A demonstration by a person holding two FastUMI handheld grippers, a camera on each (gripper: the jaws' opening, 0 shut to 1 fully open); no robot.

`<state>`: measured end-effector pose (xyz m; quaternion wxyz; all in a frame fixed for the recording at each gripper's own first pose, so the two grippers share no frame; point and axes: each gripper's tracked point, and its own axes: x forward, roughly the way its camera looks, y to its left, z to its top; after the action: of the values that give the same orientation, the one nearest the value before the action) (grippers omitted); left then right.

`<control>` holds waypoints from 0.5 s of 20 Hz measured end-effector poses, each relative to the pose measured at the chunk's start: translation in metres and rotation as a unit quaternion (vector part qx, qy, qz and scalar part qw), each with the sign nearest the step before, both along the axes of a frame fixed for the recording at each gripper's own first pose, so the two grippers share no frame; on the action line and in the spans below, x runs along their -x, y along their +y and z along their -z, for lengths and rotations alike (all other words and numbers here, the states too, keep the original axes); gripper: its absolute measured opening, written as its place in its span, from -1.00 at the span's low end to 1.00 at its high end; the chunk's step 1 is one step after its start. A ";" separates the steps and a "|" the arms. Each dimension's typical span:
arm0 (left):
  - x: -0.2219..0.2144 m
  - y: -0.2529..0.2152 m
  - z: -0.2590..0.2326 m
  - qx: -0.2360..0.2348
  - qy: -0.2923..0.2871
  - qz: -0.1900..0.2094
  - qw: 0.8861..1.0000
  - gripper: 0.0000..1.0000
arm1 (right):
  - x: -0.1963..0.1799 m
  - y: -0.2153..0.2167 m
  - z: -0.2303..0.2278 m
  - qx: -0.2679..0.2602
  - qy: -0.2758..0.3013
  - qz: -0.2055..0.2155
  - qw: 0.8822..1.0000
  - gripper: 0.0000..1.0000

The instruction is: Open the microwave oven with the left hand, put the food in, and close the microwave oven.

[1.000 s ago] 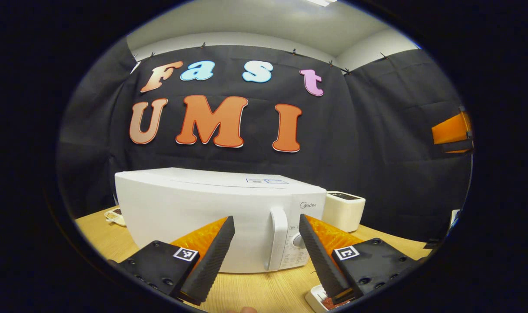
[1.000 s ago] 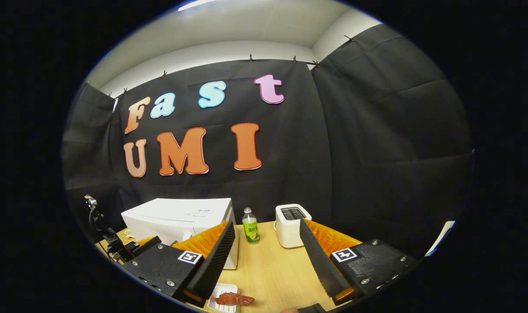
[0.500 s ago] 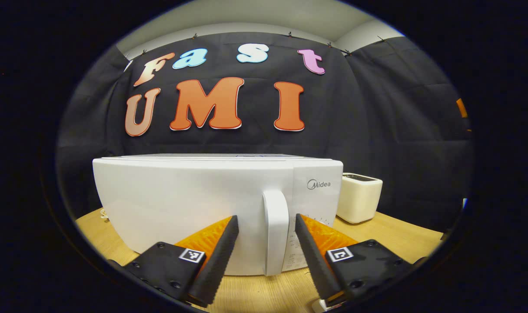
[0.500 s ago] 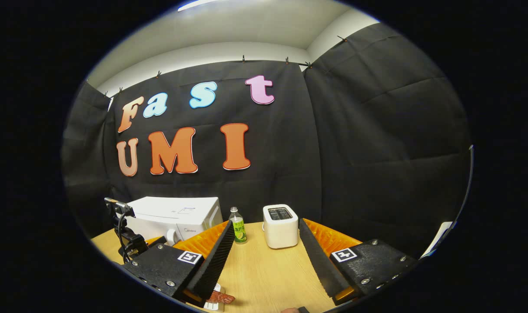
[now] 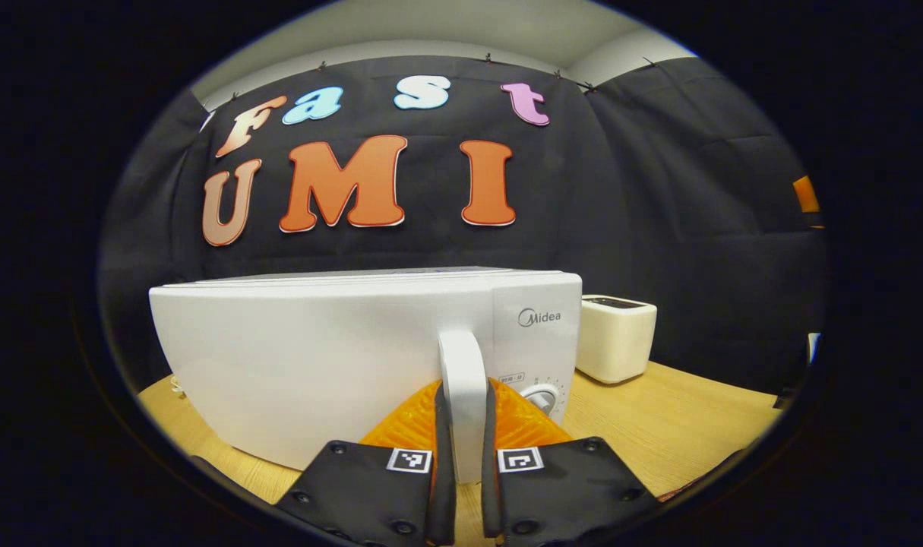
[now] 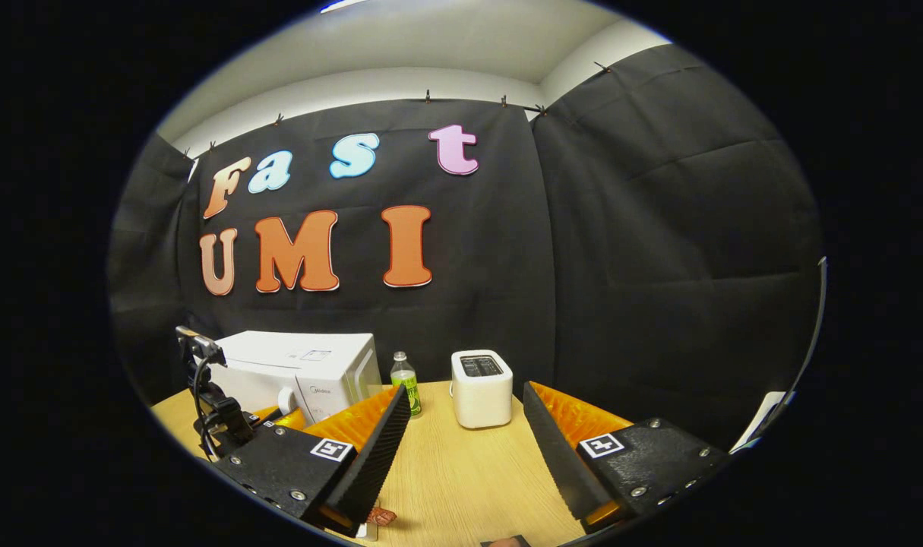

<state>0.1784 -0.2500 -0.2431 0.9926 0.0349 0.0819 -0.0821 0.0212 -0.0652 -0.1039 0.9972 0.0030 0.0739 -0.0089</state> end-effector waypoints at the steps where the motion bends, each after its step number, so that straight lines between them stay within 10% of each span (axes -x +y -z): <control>1: 0.012 0.000 0.002 0.015 0.015 -0.001 1.000 -0.65 | 0.001 0.000 0.000 0.001 -0.001 0.000 1.000 0.86; 10: 0.109 0.017 -0.016 0.024 0.003 0.131 0.991 -0.66 | 0.013 0.040 0.002 -0.004 0.001 -0.035 0.999 0.85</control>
<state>0.0695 -0.2330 -0.2273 0.9737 0.0212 0.0778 -0.2130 0.0080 -0.0252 -0.1059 0.9968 0.0042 0.0753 0.0262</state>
